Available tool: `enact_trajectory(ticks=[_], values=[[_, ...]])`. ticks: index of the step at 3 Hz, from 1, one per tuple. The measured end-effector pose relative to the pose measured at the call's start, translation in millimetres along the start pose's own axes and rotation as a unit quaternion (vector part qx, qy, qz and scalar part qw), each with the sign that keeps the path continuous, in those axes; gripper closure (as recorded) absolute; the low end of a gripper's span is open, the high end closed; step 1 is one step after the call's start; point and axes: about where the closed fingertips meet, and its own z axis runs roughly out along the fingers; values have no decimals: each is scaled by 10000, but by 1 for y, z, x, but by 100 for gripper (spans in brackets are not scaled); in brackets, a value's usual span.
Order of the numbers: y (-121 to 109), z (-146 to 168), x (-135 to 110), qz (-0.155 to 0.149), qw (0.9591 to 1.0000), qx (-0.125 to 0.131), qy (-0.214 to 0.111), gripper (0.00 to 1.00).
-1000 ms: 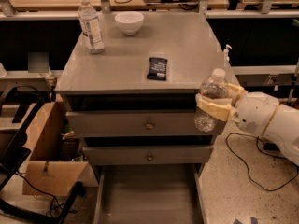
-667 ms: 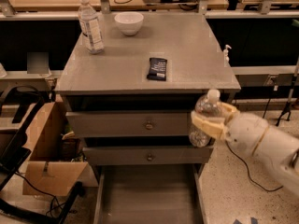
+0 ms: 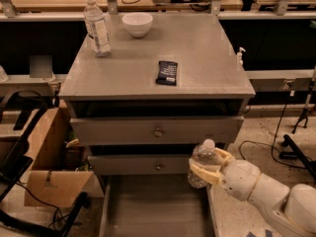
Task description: Place water bottle into bottom drawer
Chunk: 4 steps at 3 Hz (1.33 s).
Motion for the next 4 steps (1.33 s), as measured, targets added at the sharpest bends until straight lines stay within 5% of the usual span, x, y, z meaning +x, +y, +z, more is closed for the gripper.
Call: enact_trajectory(ticks=[1,2,3,4], values=[[5,12,54,-182,9994,-290,93,100],[6,16,60,-145,9993,-318,108,100],[18,50,109,153,9981,-546,225,100],[33,99,206,481,9935,-998,272,100]])
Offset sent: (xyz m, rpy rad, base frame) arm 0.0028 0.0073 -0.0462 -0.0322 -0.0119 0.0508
